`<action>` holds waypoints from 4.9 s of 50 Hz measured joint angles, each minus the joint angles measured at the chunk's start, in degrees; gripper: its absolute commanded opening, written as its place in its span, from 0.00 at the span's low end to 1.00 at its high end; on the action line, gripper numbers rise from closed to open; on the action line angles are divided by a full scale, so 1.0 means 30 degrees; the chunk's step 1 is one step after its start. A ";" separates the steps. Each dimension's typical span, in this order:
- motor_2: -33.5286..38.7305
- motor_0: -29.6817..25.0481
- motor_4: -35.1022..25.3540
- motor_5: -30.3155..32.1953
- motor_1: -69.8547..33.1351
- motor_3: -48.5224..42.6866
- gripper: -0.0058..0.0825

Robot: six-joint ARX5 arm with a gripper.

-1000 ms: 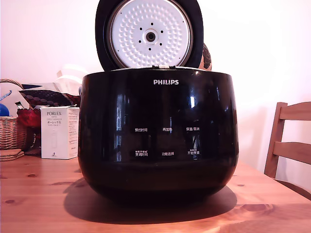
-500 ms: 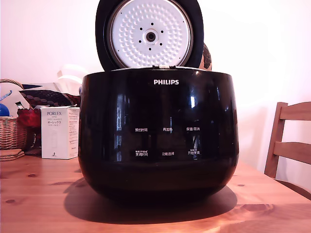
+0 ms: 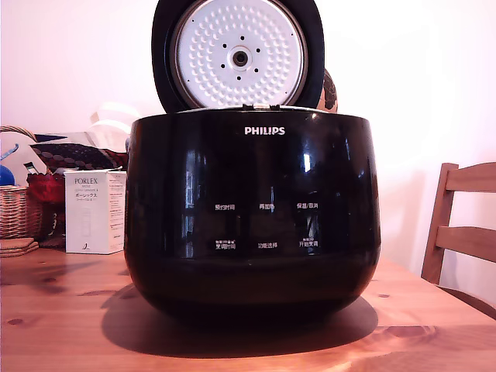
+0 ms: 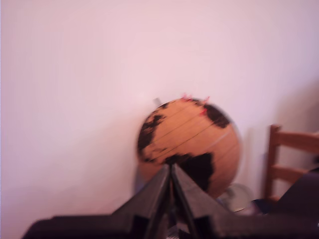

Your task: Close the rice cooker by pressing the lid down with medium force

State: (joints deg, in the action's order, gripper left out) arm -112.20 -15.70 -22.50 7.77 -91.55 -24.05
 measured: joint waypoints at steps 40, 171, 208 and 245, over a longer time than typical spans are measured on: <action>-0.3934 0.0248 -0.2994 0.6237 -0.4408 -0.6550 0.04; -0.4452 -0.6492 0.0583 0.2994 -0.4517 -1.6895 0.04; -0.0401 -0.6521 0.2455 0.1938 -0.4138 -1.1533 0.04; 0.1836 -0.6951 0.1494 0.0962 -0.4138 -1.1511 0.04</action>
State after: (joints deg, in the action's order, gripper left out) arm -106.69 -36.56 -18.02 10.66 -103.96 -58.59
